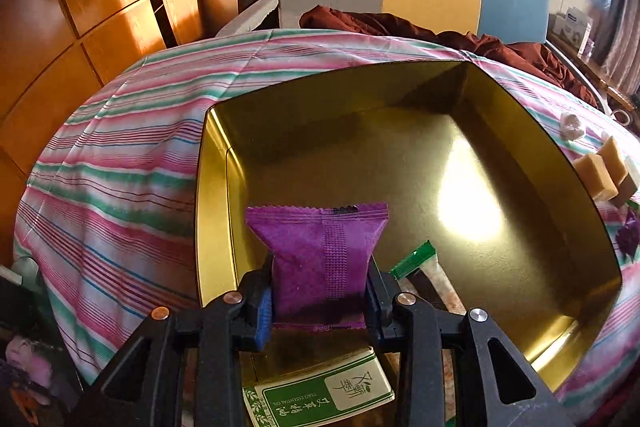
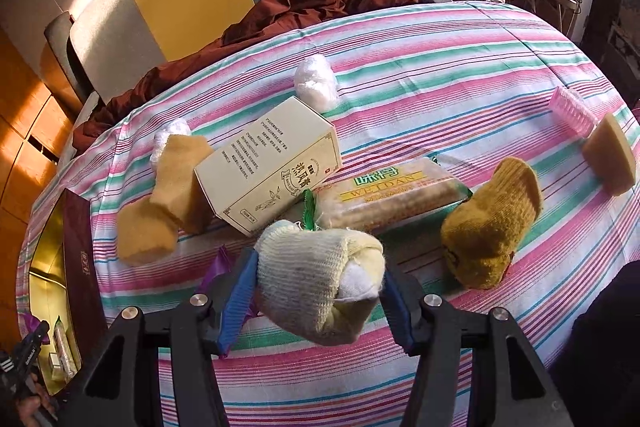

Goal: Organize objects
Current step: 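Carry purple packet into gold tray and open left tool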

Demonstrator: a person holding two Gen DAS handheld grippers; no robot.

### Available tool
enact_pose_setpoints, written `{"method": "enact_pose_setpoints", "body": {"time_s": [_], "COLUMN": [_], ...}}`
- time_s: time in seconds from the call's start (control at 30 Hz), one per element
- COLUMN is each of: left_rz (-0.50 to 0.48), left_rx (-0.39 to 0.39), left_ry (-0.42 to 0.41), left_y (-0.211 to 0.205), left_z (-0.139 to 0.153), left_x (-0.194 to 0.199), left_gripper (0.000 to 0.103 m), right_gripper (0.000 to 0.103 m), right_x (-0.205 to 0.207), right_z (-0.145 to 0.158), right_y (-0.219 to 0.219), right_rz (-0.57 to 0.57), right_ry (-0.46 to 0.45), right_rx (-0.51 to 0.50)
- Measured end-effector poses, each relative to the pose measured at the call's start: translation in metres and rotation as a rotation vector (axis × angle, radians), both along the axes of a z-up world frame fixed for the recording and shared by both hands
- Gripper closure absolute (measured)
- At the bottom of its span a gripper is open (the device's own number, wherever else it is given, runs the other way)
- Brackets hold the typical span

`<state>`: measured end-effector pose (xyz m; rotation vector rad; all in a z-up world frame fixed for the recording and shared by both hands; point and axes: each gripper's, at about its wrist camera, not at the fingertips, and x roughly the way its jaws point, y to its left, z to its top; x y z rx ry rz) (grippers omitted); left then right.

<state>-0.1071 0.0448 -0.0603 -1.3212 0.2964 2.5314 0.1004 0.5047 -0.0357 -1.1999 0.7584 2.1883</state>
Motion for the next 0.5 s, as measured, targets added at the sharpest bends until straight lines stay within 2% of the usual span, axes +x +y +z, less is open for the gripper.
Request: {"method": "enact_pose_setpoints", "body": {"time_s": [0.1, 0.23, 0.37, 0.5], "left_rz": [-0.003, 0.026, 0.039, 0.054], "left_rx": [-0.005, 0.011, 0.035, 0.084], "left_ry": [0.008, 0.016, 0.054, 0.082], "left_y": [-0.001, -0.008, -0.015, -0.022], "left_z": [-0.004, -0.002, 0.007, 0.018], "left_x": [0.001, 0.002, 0.008, 0.018], "left_gripper": [0.065, 0.051, 0.050, 0.044], "right_gripper": [0.044, 0.044, 0.044, 0.044], "right_x": [0.001, 0.005, 0.012, 0.019], "right_z": [0.004, 0.011, 0.019, 0.026], "right_y": [-0.004, -0.008, -0.011, -0.013], "right_rz": [0.008, 0.008, -0.007, -0.013], "right_ry": [0.012, 0.029, 0.049, 0.056], "right_rx": [0.015, 0.048, 0.072, 0.096]}}
